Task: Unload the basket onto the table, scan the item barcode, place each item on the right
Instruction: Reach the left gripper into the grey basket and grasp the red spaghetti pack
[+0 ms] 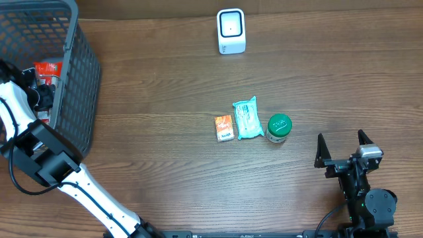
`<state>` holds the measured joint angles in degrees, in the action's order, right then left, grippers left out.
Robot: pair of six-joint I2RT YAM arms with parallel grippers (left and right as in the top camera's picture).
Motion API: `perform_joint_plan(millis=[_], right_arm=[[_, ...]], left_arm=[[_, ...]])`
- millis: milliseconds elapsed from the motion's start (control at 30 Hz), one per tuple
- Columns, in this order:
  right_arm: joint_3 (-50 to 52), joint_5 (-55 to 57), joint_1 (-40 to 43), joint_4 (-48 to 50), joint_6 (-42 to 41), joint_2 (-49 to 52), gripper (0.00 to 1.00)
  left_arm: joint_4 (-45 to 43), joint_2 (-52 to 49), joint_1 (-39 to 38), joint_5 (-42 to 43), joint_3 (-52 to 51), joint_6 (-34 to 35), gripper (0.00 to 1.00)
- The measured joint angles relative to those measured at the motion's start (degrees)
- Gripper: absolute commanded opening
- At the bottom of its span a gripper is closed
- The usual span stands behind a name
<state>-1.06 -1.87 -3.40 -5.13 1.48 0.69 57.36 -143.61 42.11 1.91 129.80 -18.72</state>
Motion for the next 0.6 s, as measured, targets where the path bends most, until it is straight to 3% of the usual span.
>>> perform_joint_plan(millis=[67, 233, 300, 467, 600], right_arm=[[0.0, 0.0, 0.0, 0.0, 0.0, 0.0, 1.00], [0.0, 0.0, 0.0, 0.0, 0.0, 0.0, 1.00], [0.0, 0.0, 0.0, 0.0, 0.0, 0.0, 1.00], [0.0, 0.0, 0.0, 0.0, 0.0, 0.0, 1.00], [0.0, 0.0, 0.0, 0.0, 0.0, 0.0, 1.00]], left_arm=[[0.7, 0.0, 0.0, 0.7, 0.0, 0.4, 0.81], [1.5, 0.0, 0.0, 1.8, 0.0, 0.7, 0.58], [1.5, 0.0, -0.1, 2.0, 0.0, 0.9, 0.55], [1.5, 0.0, -0.1, 2.4, 0.2, 0.9, 0.26], [1.8, 0.1, -0.2, 3.5, 0.9, 0.9, 0.18]])
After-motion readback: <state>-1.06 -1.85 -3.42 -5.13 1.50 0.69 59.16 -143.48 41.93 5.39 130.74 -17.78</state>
